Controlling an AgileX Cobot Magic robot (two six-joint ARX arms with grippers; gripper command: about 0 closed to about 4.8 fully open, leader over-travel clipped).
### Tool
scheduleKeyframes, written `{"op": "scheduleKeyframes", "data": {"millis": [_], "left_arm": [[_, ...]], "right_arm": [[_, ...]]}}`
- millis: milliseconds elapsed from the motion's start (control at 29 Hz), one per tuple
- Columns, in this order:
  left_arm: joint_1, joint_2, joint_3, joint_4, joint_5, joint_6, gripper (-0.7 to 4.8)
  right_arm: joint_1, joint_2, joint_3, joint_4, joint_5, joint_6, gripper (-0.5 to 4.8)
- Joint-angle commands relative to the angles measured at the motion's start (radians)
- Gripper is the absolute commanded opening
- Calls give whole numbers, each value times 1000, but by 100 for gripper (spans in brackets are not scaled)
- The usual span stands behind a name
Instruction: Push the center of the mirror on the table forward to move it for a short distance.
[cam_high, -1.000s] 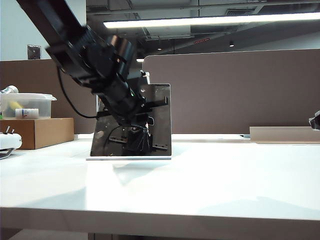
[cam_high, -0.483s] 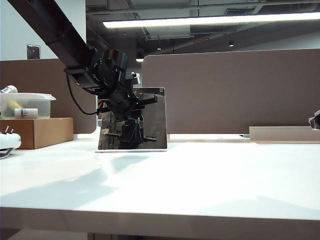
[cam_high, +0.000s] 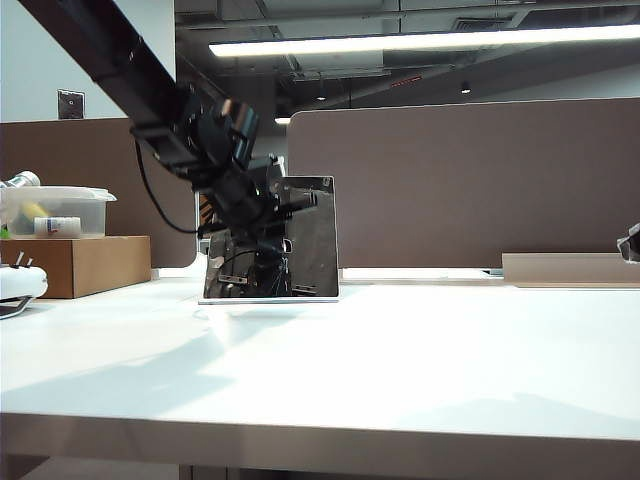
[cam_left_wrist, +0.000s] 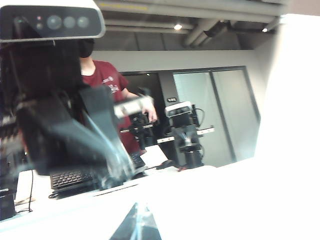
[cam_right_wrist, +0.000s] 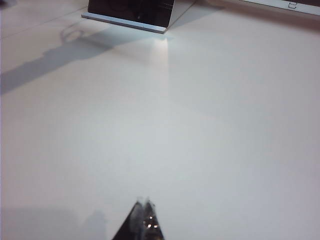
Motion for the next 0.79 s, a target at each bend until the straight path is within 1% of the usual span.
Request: {"op": "scheduleKeyframes", "data": {"millis": [34,172,241,276,310,345,379,414,448,483,517,552,655,690,759,793], "left_arm": [[2,-59,3,-44,162,25,-5],[-21,-154,-2,-161,160,67,-5],[-45,-237,-4,-249,160,132,-5],[-60,-293,-5,-286,168,172,-5],[-70,-333,-5,-310,174,194,-5],[-79,-397,-5,-345,204,200,-5],[-89,-437,-5,-373,205,200,-5],[-94,-501,-5,-428,224,203,-5],[-98,-541,-5,-467,224,219,-5],[-125,-612,-5,-537,222,263,-5],[-131,-645,-5,-564,222,280,-5],[-146,-718,-5,-620,225,286,-5],[-209,-861,-5,-724,238,287,-5],[-249,-922,-6,-760,233,286,-5],[-310,-992,-5,-791,184,280,-5],[-351,-1031,-5,-802,129,278,-5]], "right_arm": [[1,-8,-5,14,1,0,-5],[1,-24,-5,14,1,0,-5],[1,-39,-5,13,1,0,-5],[1,-54,-5,12,1,0,-5],[1,-67,-5,11,1,0,-5],[1,-95,-5,10,1,0,-5],[1,-113,-5,10,1,0,-5],[1,-150,-5,10,1,0,-5],[1,-166,-5,10,1,0,-5],[1,-198,-5,10,1,0,-5],[1,-211,-5,10,1,0,-5],[0,-240,-5,10,1,0,-5],[0,-280,-5,17,2,0,-5],[0,-280,-5,17,1,0,-5],[1,-280,-5,13,1,0,-5],[-4,-280,-5,13,1,0,-5]]}}
